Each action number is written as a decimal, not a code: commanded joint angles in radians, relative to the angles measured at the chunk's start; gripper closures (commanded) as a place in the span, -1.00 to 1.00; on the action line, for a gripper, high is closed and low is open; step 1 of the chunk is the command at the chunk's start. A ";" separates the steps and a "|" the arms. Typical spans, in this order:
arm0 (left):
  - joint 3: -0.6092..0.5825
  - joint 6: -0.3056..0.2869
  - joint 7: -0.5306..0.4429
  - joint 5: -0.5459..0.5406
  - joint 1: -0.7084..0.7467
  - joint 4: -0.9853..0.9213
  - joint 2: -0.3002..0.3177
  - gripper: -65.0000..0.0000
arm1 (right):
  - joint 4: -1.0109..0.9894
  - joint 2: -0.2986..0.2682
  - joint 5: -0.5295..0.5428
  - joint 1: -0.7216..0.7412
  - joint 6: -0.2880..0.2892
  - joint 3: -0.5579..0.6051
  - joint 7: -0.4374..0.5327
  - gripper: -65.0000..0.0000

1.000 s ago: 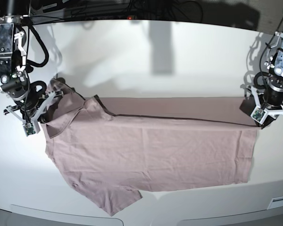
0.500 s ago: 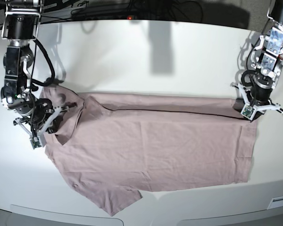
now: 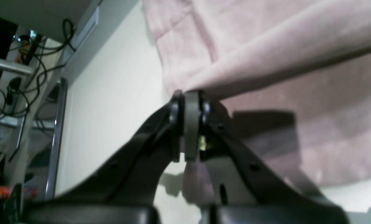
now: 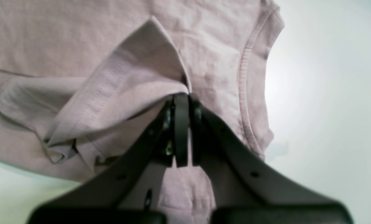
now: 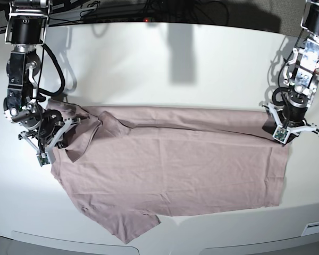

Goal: Fold the T-shirt properly

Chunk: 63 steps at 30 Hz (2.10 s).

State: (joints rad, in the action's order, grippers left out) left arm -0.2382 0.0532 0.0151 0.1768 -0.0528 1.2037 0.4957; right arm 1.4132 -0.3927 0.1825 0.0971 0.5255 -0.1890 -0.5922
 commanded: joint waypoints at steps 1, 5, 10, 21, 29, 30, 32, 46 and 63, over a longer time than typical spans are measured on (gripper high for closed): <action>0.009 0.023 -0.046 -0.003 -0.023 0.013 0.013 0.71 | 0.016 -0.014 0.005 0.023 -0.001 -0.006 0.022 1.00; 0.009 0.024 -0.060 -0.003 -0.056 0.013 -0.005 0.37 | 0.016 -0.014 0.005 0.022 -0.001 -0.006 0.015 1.00; 0.008 0.023 -0.027 -0.023 -0.103 0.013 -0.034 0.37 | 0.016 -0.014 0.005 0.022 -0.002 -0.006 0.014 1.00; 0.008 0.025 0.265 -0.195 -0.113 0.017 -0.036 0.38 | 0.016 -0.014 0.005 0.023 -0.002 -0.006 0.017 1.00; 0.008 0.022 0.269 -0.317 -0.066 0.049 -0.037 0.38 | 0.016 -0.014 0.005 0.023 -0.002 -0.006 0.045 1.00; 0.008 0.022 0.269 -0.317 -0.060 0.049 -0.039 0.38 | 0.016 -0.014 0.005 0.023 -0.002 -0.006 0.053 1.00; 0.008 0.022 0.259 -0.315 -0.043 0.049 -0.044 0.38 | 0.016 -0.014 0.005 0.023 -0.003 -0.006 0.064 1.00; 0.008 0.022 0.207 -0.255 0.018 0.049 -0.077 0.38 | -0.177 0.000 -0.048 0.119 -0.053 -0.006 0.137 1.00; 0.008 0.022 0.204 -0.245 0.023 0.049 -0.077 0.38 | -0.282 0.038 -0.044 0.246 -0.054 -0.006 0.177 0.01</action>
State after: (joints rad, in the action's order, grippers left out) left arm -0.2356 0.0753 0.2169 -0.0711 -0.0193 1.2392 0.4095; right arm 1.1175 -0.3412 0.1329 0.3161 0.4721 -0.1894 -0.4416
